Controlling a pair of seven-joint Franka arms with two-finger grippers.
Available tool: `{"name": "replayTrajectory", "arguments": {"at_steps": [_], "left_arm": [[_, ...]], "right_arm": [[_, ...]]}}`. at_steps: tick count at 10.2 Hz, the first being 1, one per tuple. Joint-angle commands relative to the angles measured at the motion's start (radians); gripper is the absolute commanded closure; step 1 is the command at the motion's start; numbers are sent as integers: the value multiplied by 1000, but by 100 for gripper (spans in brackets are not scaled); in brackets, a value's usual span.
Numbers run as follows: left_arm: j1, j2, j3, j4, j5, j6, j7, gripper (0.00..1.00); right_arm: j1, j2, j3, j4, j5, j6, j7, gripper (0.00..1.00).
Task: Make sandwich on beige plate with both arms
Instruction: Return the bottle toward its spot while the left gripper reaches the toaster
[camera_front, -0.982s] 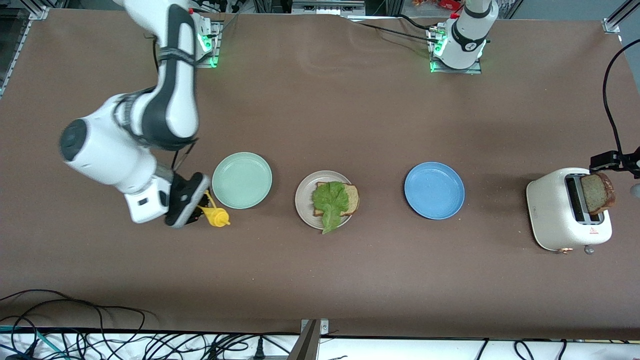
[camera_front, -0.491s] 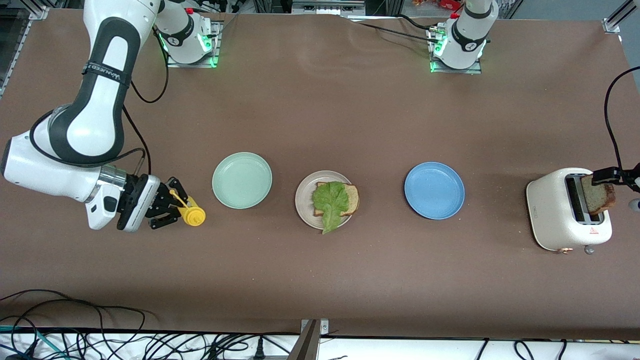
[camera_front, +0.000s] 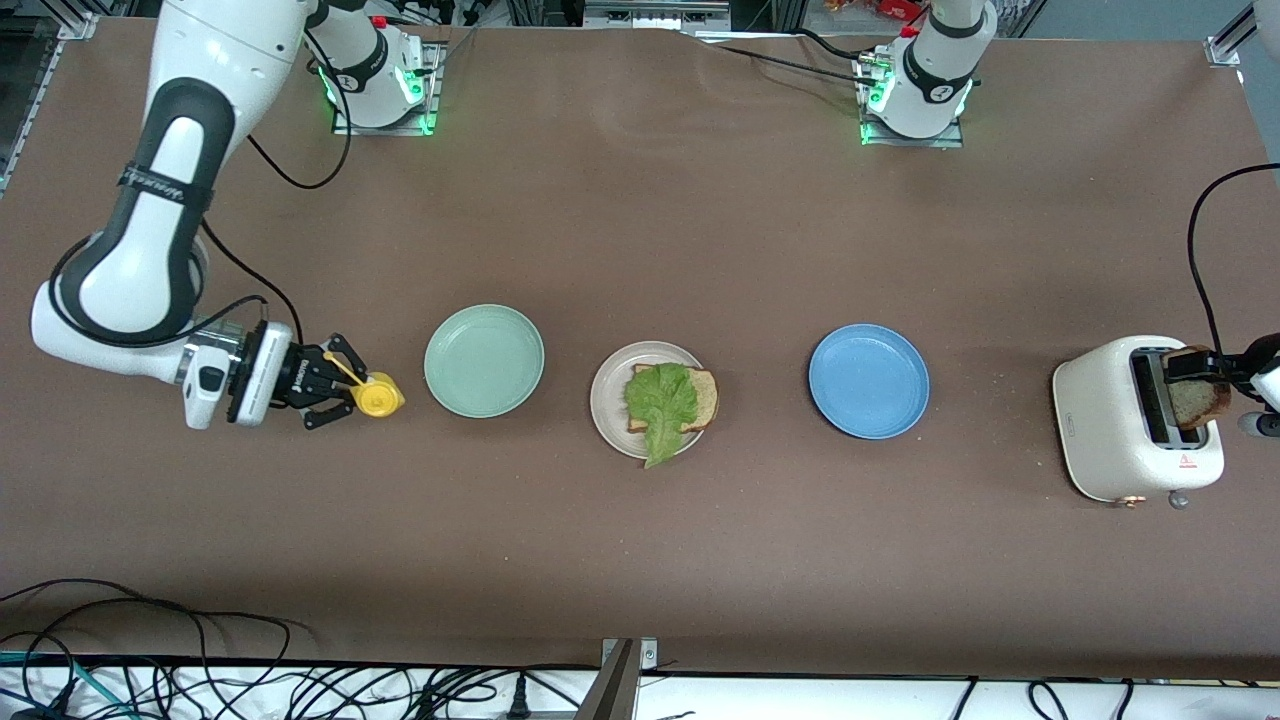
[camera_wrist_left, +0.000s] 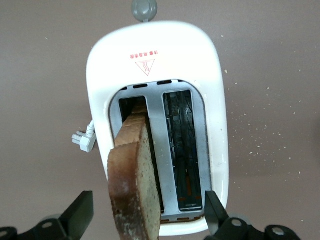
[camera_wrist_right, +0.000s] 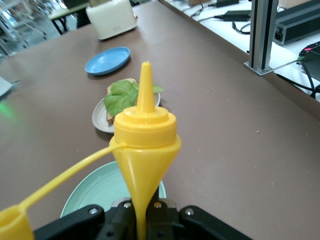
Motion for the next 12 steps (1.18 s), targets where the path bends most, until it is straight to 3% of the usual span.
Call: {"name": "replayTrajectory", "arguments": {"at_steps": [1,2,3,7,10,12], "left_arm": [[12,4,-9,-2,-21,9,25,59],[10,4,-9,-2,-9,6,25,81],[10,4,-9,1,-6,2,25,92],[10,1,-7,11,-1,2,28,100],[10,-5,-3,40,-1,-6,103,100],[6,-6,-4,105,0,-82,104,100]], "right_arm": [[-108,-24,71,-47,25,-111,-144,100],[-166,-19,118,-57,25,-142,-213,100],[-225,-18,182,-57,25,-153,-247,100],[-342,-1,325,-44,31,-147,-347,100],[-360,25,348,-44,34,-155,-423,100],[-366,28,348,-37,45,-156,-442,100]]}}
